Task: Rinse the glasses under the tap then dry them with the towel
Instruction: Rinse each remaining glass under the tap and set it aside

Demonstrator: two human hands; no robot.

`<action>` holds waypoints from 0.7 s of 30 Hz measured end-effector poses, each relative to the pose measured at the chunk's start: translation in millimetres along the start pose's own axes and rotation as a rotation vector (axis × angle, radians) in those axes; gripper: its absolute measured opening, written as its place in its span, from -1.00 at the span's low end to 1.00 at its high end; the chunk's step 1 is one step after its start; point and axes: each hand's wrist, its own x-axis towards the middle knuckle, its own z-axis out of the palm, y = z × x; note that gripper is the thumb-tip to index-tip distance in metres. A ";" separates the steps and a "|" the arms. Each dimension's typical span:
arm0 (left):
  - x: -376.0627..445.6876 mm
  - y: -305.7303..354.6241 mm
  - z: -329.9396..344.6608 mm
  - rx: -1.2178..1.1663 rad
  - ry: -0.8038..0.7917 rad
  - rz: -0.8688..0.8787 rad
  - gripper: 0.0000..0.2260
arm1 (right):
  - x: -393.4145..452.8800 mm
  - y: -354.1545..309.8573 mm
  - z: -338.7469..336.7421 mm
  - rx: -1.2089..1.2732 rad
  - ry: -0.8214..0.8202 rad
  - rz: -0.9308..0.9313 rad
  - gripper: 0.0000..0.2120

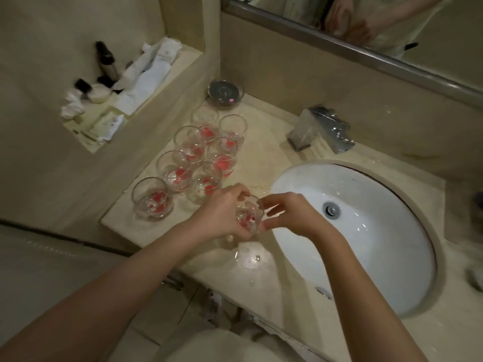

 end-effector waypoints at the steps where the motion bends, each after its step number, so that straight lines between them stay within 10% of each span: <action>1: 8.7 7.4 2.9 -0.073 0.013 0.012 -0.26 | -5.0 6.3 -9.2 0.050 0.042 0.010 -0.53; 21: 159.7 89.5 85.8 -0.380 -0.033 -0.039 -0.27 | 40.2 108.0 -145.5 0.354 0.867 0.027 -0.76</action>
